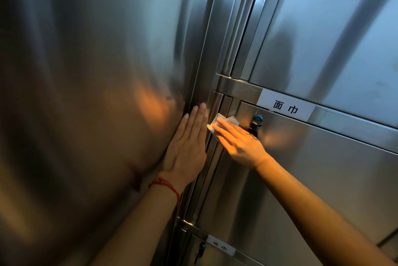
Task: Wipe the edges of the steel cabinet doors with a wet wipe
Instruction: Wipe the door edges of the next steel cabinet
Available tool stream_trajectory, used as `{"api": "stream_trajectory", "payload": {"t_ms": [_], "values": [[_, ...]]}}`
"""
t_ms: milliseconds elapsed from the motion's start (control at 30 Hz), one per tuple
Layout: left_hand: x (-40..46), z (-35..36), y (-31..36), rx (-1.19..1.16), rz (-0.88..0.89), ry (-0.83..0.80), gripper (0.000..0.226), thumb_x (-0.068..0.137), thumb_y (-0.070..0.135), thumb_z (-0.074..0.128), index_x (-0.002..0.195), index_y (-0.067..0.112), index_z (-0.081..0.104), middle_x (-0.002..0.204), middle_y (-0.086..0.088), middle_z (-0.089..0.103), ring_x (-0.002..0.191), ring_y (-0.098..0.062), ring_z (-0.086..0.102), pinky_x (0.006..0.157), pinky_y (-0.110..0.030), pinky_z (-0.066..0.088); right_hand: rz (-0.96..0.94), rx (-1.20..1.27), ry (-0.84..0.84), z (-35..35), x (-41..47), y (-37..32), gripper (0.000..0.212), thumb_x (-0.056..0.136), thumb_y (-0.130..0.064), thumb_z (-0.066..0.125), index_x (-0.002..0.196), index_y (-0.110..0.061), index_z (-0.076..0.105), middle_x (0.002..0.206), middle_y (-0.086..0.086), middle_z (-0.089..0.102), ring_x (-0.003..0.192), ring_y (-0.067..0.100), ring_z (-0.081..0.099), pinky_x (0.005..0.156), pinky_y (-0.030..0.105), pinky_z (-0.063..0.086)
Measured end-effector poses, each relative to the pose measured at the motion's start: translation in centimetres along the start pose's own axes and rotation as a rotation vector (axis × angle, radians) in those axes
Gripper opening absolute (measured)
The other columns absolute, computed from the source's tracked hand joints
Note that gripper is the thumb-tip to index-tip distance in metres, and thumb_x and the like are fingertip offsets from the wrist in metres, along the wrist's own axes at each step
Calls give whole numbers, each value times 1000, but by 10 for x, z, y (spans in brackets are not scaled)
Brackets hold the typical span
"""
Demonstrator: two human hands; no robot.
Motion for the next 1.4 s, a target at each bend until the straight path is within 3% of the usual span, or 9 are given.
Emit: {"api": "stream_trajectory", "payload": {"t_ms": [167,433,800,933,1033,1133,1233,1300,1400], "values": [[0,4,2,-5,4,-17,70,95,23,24,140,-2,-24,145,-22,-31,136,-32,-26,107,-42,-21,25,2,23,-2,1,-2,56,55,-3,87,107,3,67,115,22,63,109,34,59,93,40,36],[-17,2,18,-171,-15,91,69,78,26,55,138,0,32,146,-20,29,135,-31,31,107,-47,29,-15,-14,8,0,0,-2,56,56,-4,86,108,3,67,116,22,62,110,34,58,93,41,35],[-65,61,65,-443,-81,-118,89,57,24,82,134,-1,43,142,-22,39,130,-34,39,101,-53,38,-21,-4,29,0,-3,-5,51,61,0,83,110,4,66,117,22,62,113,34,57,94,42,40],[-72,74,81,-510,-104,-168,91,57,26,82,135,-1,43,144,-20,38,132,-33,37,105,-51,31,-39,-10,69,-5,-3,-6,51,58,2,84,106,5,67,113,23,63,110,35,59,93,40,37],[-72,87,90,-548,-176,-239,96,78,32,68,145,-2,8,154,-18,7,142,-32,16,115,-43,14,-67,-8,75,-8,-4,-8,49,59,3,82,105,6,67,113,23,64,109,35,59,92,41,40],[-73,88,99,-572,-166,-224,80,63,23,82,122,-18,46,138,-32,37,125,-44,42,103,-56,30,-106,7,112,-12,-5,-11,29,74,3,66,103,6,69,111,22,65,107,35,60,89,44,46],[-74,87,109,-467,-119,-258,66,72,32,63,106,-24,53,122,-30,54,113,-41,55,93,-53,46,-105,25,128,-13,-5,-10,33,83,-2,42,99,6,70,109,20,66,105,34,61,86,44,50],[-75,85,120,-408,-44,-226,49,71,35,55,83,-10,70,107,-28,64,105,-39,61,91,-53,44,-105,44,89,-7,-7,-10,33,82,-1,44,103,9,67,112,23,64,107,38,59,84,49,52],[-74,93,127,-435,-89,-220,51,89,33,37,110,-9,58,139,-34,21,133,-41,28,108,-53,25,-127,27,50,-2,-11,-11,31,78,3,56,107,10,65,116,25,61,110,40,56,83,52,51]]}}
Point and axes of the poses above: each hand's wrist, its own x-axis towards the middle knuckle, its own z-axis out of the palm, y = z × x, the point moved 10 cm from there along x, towards the middle knuckle
